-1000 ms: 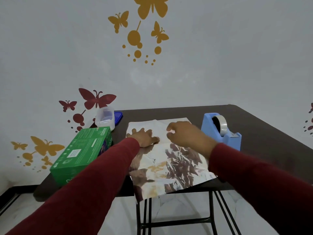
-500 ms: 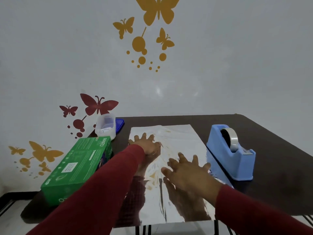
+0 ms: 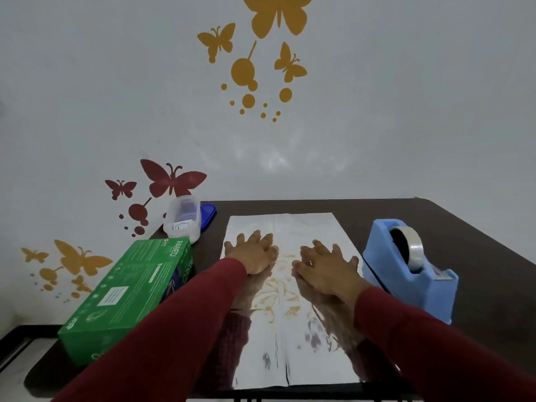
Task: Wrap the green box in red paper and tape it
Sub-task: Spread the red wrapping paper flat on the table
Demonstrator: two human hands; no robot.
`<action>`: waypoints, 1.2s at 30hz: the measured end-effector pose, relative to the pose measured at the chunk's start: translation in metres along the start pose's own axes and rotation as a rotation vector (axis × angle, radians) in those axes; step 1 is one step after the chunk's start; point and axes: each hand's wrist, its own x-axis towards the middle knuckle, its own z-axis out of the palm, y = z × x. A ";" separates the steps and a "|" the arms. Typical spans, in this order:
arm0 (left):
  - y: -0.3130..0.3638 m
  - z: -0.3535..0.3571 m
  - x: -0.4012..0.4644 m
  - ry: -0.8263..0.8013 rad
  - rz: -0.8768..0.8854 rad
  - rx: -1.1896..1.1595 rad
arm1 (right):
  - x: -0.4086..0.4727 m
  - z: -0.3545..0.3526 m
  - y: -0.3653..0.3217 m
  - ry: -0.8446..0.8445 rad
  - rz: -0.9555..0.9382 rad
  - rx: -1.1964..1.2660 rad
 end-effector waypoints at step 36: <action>0.004 -0.032 -0.075 0.168 -0.022 -0.084 | -0.014 -0.002 -0.025 0.052 -0.069 0.077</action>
